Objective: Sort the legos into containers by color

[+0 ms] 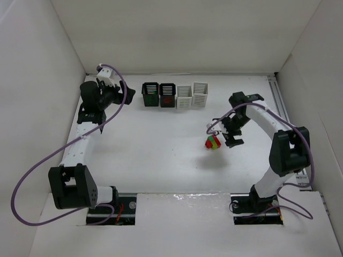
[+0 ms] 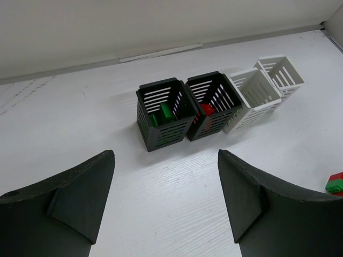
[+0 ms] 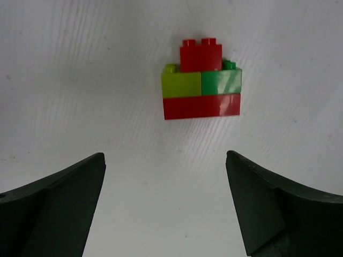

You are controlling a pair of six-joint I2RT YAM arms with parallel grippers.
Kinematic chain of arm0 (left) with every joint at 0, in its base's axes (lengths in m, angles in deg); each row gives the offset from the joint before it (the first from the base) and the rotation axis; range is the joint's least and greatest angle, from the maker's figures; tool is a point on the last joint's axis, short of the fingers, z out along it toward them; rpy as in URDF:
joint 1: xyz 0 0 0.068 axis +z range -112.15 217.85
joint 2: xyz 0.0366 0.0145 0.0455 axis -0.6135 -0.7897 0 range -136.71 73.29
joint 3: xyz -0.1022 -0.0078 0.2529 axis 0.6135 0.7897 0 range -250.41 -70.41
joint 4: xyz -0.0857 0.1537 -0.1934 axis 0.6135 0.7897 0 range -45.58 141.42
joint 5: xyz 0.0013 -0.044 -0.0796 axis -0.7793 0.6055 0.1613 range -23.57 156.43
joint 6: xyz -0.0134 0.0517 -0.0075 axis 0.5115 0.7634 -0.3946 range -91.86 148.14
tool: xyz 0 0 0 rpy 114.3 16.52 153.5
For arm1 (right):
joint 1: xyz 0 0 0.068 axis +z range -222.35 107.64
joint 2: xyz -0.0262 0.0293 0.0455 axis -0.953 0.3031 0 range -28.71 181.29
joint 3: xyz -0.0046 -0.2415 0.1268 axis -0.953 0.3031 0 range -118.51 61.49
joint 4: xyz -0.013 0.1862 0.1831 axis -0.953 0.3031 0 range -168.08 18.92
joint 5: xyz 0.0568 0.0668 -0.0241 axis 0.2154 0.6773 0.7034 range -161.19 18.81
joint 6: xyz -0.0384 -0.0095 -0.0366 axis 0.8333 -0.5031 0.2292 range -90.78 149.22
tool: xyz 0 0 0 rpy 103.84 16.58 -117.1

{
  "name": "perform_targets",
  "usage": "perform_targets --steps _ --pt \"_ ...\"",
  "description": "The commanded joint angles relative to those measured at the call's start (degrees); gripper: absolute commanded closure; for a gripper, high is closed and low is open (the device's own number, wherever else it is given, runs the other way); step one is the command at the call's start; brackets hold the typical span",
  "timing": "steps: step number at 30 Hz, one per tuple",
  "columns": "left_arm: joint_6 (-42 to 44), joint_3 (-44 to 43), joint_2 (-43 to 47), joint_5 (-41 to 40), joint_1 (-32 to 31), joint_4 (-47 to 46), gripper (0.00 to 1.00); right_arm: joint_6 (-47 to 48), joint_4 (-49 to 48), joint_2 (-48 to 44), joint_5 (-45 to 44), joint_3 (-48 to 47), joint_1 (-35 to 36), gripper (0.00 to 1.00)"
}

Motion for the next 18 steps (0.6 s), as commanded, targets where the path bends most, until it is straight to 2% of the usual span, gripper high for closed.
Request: perform_targets --steps 1,10,18 --pt "-0.06 -0.78 2.75 -0.22 0.39 -2.06 0.26 0.84 -5.36 -2.31 2.22 2.05 2.46 0.02" --pt "-1.29 0.89 3.81 -0.22 0.39 -2.59 0.26 -9.36 -13.36 -0.47 -0.24 3.28 8.53 0.01" --pt "-1.29 0.89 3.81 -0.22 0.39 -2.59 0.26 -9.90 -15.74 2.51 -3.41 3.28 8.53 0.01"
